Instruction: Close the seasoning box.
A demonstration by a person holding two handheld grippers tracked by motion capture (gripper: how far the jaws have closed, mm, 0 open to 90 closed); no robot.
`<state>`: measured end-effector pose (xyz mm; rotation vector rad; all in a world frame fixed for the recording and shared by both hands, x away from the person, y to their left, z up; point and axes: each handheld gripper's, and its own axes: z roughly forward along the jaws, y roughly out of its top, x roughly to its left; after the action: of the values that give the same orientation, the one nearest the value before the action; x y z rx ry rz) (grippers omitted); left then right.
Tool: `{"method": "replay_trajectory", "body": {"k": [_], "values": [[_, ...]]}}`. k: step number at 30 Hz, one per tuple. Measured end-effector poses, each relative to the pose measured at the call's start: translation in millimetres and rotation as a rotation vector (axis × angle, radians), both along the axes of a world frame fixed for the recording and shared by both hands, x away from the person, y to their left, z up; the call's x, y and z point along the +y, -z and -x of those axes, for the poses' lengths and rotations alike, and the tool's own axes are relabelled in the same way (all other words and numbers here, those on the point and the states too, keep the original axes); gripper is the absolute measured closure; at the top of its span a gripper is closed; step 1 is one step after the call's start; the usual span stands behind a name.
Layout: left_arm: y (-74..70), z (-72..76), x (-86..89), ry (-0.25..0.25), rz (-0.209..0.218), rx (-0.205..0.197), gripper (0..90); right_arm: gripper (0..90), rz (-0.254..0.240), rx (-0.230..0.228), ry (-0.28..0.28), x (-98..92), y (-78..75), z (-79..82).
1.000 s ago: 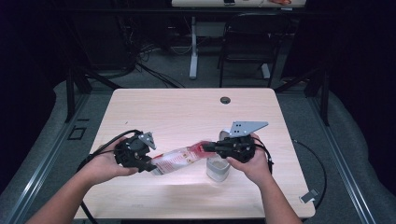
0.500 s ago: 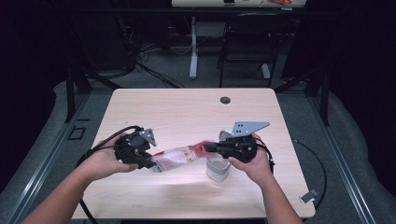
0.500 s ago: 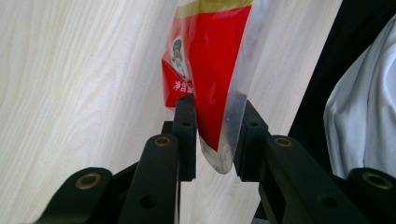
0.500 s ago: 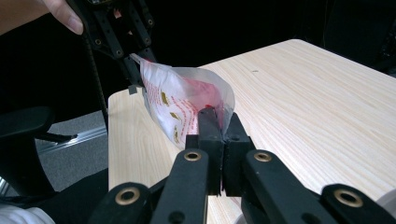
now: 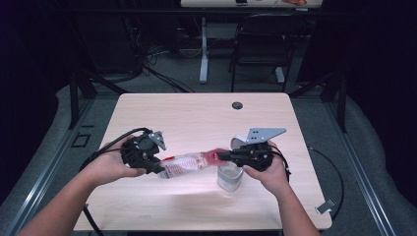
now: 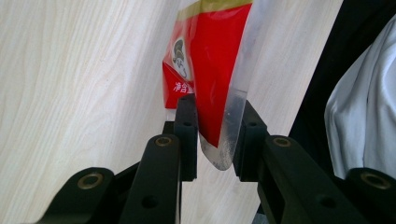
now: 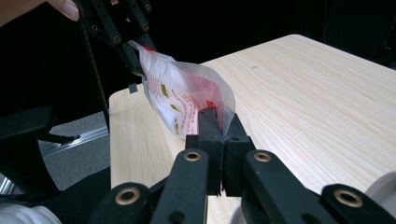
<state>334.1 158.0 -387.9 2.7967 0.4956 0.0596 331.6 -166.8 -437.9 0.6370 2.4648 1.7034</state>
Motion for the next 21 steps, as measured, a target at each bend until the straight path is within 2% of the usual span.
{"method": "replay_trajectory", "body": {"k": [9, 21], "values": [[-5.8, -0.5, -5.0, 0.012, -0.023, -0.008, 75.7, 89.4, 0.022, -0.005, 0.003, -1.8, -1.8, 1.8], [-13.2, -1.9, -11.3, 0.025, -0.045, -0.023, 75.8, 89.3, 0.023, -0.016, 0.015, -6.8, 0.0, 3.8]]}}
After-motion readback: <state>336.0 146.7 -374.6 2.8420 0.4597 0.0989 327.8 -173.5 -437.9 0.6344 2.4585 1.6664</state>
